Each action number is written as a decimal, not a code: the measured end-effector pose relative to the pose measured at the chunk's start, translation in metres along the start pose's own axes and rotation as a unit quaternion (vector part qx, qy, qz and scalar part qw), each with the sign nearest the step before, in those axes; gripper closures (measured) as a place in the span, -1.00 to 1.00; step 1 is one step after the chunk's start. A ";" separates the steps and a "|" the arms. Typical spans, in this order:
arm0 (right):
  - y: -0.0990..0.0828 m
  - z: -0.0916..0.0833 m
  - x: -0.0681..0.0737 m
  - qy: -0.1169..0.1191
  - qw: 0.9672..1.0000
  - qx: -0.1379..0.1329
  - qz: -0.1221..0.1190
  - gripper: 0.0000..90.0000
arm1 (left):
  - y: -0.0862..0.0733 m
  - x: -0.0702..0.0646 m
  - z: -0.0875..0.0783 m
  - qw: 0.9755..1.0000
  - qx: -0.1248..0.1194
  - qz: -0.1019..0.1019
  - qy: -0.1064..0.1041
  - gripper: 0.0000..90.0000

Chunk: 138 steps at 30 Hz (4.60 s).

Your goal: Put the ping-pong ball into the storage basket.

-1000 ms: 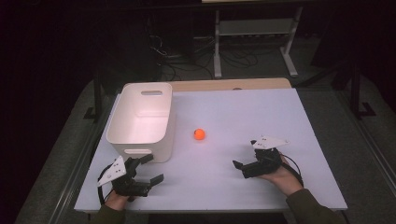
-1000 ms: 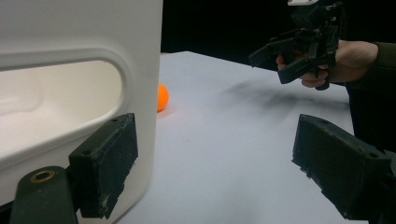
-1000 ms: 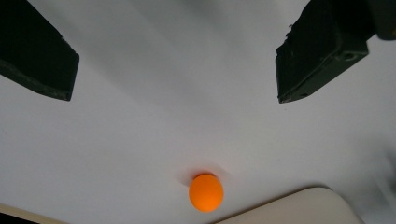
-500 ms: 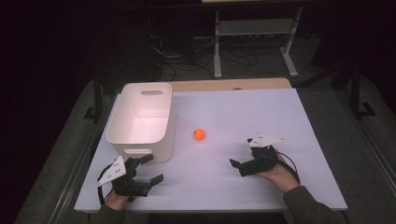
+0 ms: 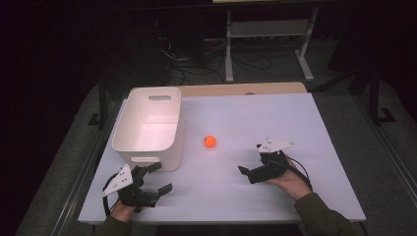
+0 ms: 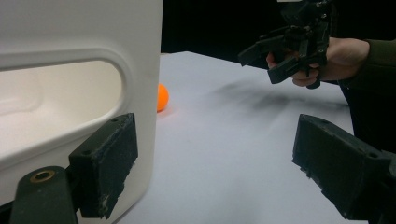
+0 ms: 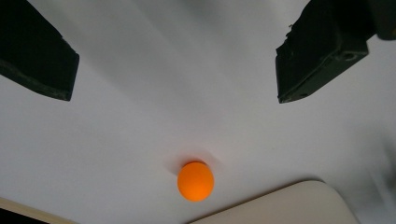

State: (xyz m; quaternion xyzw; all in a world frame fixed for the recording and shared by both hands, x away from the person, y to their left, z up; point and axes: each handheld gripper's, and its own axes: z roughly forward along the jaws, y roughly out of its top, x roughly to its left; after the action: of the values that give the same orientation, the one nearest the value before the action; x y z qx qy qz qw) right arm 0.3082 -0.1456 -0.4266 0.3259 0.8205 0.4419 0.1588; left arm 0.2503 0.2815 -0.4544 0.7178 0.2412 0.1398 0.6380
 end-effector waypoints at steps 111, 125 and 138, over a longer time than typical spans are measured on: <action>0.066 0.066 0.006 0.031 0.999 -0.002 -0.037 -1.00 | 0.000 -0.001 -0.001 1.000 -0.003 0.004 0.000 -0.70; 0.076 0.080 0.009 0.037 0.999 -0.004 -0.039 -1.00 | -0.001 -0.003 -0.002 1.000 -0.009 0.015 -0.001 -0.70; 0.083 0.092 0.008 0.038 0.999 -0.005 -0.038 -1.00 | -0.001 -0.005 -0.003 1.000 -0.011 0.016 -0.001 -0.70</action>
State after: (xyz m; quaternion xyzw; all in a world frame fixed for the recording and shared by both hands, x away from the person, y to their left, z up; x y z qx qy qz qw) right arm 0.3852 -0.0502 -0.4090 0.2762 0.8356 0.4520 0.1457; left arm 0.2445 0.2812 -0.4545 0.7145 0.2274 0.1525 0.6438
